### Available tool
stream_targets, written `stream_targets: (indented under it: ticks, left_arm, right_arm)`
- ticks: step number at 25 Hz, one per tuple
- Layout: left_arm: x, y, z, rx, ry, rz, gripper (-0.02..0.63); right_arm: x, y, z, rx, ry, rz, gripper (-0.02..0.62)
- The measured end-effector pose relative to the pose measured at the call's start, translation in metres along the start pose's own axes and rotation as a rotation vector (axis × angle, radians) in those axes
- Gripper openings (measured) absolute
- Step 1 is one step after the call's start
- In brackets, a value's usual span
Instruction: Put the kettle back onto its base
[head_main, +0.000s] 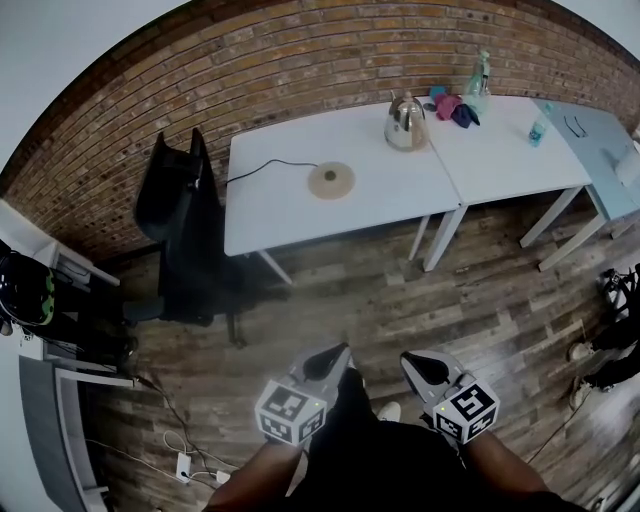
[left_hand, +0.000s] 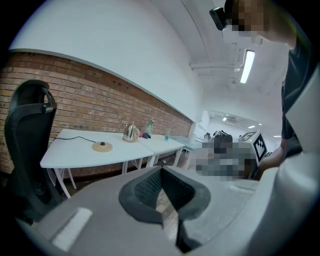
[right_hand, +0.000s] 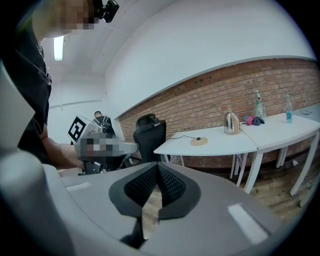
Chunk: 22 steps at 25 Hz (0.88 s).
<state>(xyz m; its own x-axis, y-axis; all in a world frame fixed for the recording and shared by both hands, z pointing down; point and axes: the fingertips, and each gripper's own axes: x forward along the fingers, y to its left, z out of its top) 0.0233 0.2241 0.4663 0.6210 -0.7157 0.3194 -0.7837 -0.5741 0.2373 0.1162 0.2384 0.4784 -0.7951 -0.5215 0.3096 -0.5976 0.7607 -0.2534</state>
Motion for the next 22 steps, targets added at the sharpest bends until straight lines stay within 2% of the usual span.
stream_targets:
  ticks: [7,17,22]
  left_arm:
    - [0.022,0.026,0.004,-0.022,0.02,-0.001,0.001]
    - [0.046,0.072,0.02,-0.009,0.046,0.01,0.001]
    - [0.056,0.096,0.02,-0.041,0.053,0.016,0.001]
  right_arm:
    - [0.024,-0.025,0.009,0.018,0.013,-0.007,0.026]
    - [0.062,-0.062,0.031,0.034,0.022,-0.022,0.026]
    - [0.085,-0.076,0.034,0.04,0.037,-0.022,0.026]
